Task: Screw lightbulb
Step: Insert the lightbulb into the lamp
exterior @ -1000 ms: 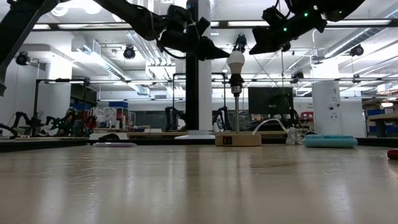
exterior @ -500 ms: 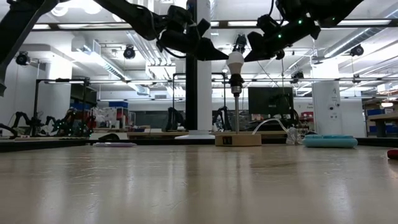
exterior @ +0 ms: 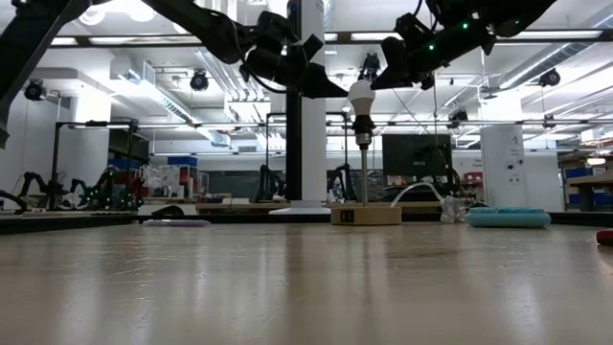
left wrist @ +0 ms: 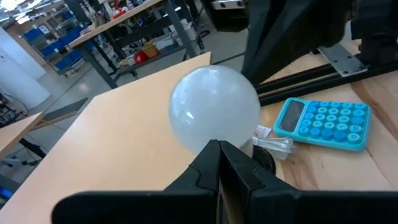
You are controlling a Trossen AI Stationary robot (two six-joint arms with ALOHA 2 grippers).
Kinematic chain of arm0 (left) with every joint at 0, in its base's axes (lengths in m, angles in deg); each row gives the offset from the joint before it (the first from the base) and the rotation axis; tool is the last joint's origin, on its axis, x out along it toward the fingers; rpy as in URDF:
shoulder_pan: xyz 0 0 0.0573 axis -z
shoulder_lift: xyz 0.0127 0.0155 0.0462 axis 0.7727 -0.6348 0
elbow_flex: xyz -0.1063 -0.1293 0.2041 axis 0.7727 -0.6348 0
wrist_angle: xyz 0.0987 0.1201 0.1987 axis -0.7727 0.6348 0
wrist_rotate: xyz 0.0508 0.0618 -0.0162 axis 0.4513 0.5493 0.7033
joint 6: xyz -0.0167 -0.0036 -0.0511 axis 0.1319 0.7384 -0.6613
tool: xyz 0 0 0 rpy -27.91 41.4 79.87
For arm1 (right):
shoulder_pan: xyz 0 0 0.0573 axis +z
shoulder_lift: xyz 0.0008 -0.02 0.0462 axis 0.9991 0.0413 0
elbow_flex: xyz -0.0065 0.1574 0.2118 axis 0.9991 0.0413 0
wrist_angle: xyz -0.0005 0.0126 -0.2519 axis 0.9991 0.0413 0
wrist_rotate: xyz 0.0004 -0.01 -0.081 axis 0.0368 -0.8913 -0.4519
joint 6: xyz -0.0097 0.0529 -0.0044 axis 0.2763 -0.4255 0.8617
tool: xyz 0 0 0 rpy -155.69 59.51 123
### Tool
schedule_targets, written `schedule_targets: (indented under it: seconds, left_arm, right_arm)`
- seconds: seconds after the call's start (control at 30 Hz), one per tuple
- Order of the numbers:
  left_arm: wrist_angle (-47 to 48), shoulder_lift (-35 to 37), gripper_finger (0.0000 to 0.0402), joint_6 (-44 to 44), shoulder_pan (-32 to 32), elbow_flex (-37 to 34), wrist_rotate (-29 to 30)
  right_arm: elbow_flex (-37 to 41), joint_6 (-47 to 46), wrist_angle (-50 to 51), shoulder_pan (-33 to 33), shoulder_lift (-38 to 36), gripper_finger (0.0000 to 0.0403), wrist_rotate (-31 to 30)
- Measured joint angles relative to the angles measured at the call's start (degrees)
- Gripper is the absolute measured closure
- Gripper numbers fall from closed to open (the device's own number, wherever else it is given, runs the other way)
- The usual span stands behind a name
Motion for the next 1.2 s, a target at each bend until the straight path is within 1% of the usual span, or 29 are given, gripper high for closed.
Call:
schedule_targets:
  seconds: [0.07,0.17,0.27,0.37,0.43,0.57,0.63,0.77,0.9,1.2]
  left_arm:
    - [0.42,-0.06,0.0401,0.0,0.08,0.0,-0.37]
    - [1.83,0.0,0.0401,0.0,0.19,0.0,-0.8]
    - [3.17,0.53,0.0401,1.02,0.19,0.0,-1.04]
    - [4.51,0.66,0.0401,2.84,0.08,0.0,-2.31]
    - [4.53,0.62,0.0401,3.46,0.18,0.0,-2.53]
    - [3.4,0.62,0.0401,3.95,0.34,0.0,-2.89]
    - [2.83,0.62,0.0401,3.79,0.3,0.02,-2.87]
    - [0.66,0.03,0.0401,4.34,0.17,0.01,-2.15]
    - [-0.31,-1.2,0.0401,4.22,0.17,0.0,-1.95]
    - [-0.58,-1.63,0.0401,3.04,0.1,0.0,-1.77]
  right_arm:
    - [0.0,-0.07,0.63,0.0,-0.34,0.0403,-1.05]
    - [0.0,0.3,3.08,-0.02,-1.5,0.0403,-5.03]
    - [-0.02,1.93,3.42,-0.12,-2.83,0.0403,-7.81]
    - [-0.04,4.03,2.49,-1.34,-2.93,0.0403,-8.67]
    - [-0.04,4.71,2.01,-2.5,-2.79,0.0403,-8.02]
    - [-0.04,4.18,-0.27,-4.24,-1.31,0.0403,-3.89]
    - [-0.04,4.2,-0.64,-4.55,-0.6,0.0403,-2.79]
    - [-0.04,4.77,-2.33,-4.66,0.72,0.0403,-2.62]
    - [-0.04,4.65,-4.02,-4.64,1.14,0.0403,0.03]
    - [-0.04,2.02,-3.29,-4.45,1.16,0.0403,2.53]
